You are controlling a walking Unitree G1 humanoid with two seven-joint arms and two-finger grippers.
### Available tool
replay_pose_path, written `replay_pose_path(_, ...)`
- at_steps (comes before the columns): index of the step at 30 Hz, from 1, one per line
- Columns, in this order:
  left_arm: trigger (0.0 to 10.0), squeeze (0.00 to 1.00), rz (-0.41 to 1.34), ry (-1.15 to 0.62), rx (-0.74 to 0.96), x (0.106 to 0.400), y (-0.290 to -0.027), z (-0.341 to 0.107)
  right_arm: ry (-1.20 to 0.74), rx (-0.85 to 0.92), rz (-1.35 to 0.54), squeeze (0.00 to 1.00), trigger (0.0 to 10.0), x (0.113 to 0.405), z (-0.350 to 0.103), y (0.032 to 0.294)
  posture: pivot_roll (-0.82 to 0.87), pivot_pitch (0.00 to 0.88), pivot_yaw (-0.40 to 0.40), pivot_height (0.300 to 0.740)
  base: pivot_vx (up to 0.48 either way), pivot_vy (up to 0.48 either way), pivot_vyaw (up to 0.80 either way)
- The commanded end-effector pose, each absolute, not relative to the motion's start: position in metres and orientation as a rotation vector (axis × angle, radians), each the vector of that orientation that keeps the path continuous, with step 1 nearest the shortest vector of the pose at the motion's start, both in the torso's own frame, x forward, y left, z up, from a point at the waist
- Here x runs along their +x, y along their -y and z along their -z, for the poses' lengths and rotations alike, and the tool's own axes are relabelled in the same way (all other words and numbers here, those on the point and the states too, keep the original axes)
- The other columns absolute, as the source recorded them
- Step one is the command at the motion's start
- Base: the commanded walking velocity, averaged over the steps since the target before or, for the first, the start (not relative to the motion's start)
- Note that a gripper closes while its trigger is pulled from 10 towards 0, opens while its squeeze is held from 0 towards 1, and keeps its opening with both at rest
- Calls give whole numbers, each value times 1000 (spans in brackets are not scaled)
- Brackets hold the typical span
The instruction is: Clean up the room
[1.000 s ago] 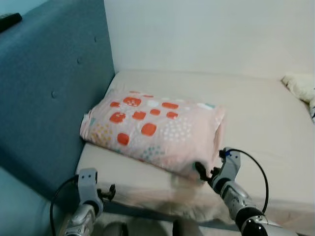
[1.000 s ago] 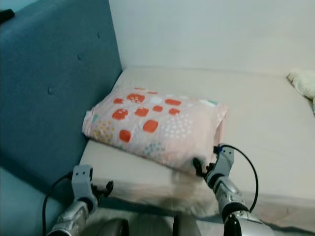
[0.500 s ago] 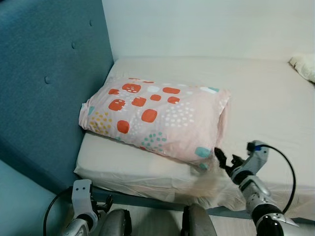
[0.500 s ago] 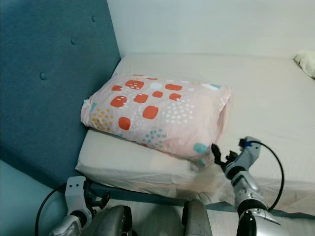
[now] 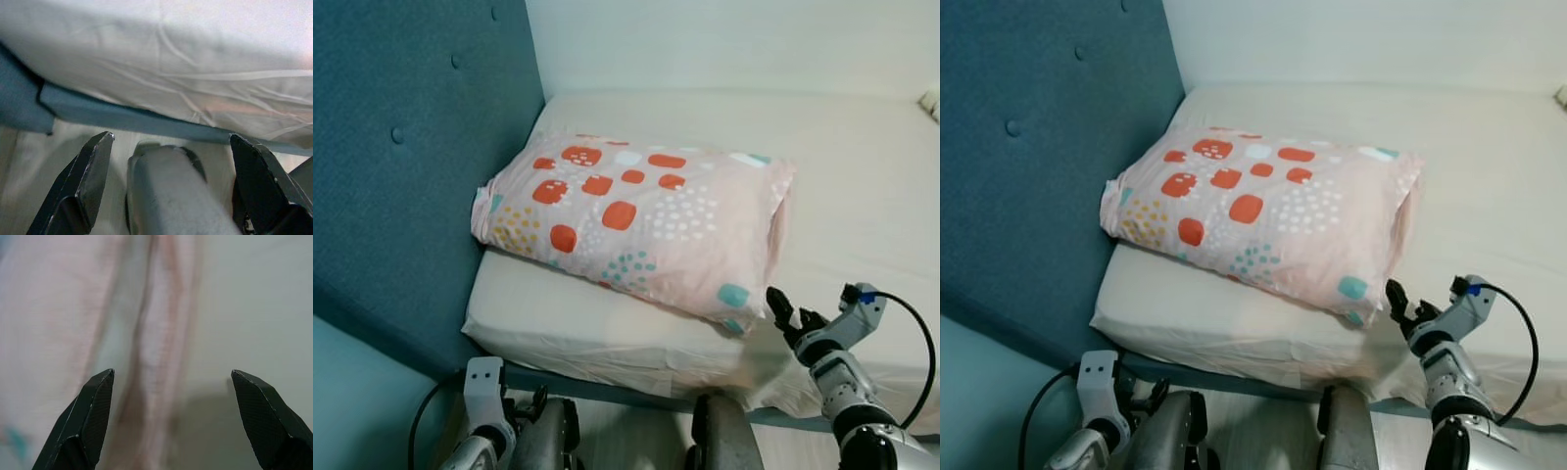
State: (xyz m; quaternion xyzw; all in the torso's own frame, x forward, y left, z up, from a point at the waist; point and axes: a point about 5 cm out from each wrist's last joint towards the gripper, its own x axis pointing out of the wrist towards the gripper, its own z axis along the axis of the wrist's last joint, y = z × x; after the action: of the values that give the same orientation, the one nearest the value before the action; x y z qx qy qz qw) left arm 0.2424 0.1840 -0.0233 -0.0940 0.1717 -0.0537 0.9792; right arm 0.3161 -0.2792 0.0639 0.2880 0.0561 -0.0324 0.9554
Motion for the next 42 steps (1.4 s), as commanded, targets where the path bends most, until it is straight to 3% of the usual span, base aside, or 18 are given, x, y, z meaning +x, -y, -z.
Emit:
replay_pose_path(1,10000,0,120,-345,-204,236,-181,26,-66,616,32,0,10000,317,-65,275,119,309,27,596,0,0,0)
replay_pose_path(6,10000,0,176,-245,-248,252,-172,9,118,605,-153,0,10000,333,-100,266,114,313,24,596,0,0,0)
replay_pose_path(9,10000,0,225,-218,-264,257,-164,3,137,588,-170,0,10000,335,-106,269,113,313,22,596,0,0,0)
replay_pose_path(22,10000,0,334,-173,-282,253,-147,-8,39,596,-61,0,10000,325,-87,279,160,365,33,596,0,0,0)
replay_pose_path(40,10000,0,424,-8,-278,252,-137,-61,9,593,-130,0,10000,335,-89,259,201,454,61,596,0,0,0)
replay_pose_path(41,10000,0,438,-3,-276,251,-134,-64,11,585,-138,0,4431,336,-90,259,201,460,66,596,0,0,0)
replay_pose_path(42,10000,0,452,4,-274,250,-131,-68,9,570,-148,0,0,336,-91,258,199,465,70,596,0,0,0)
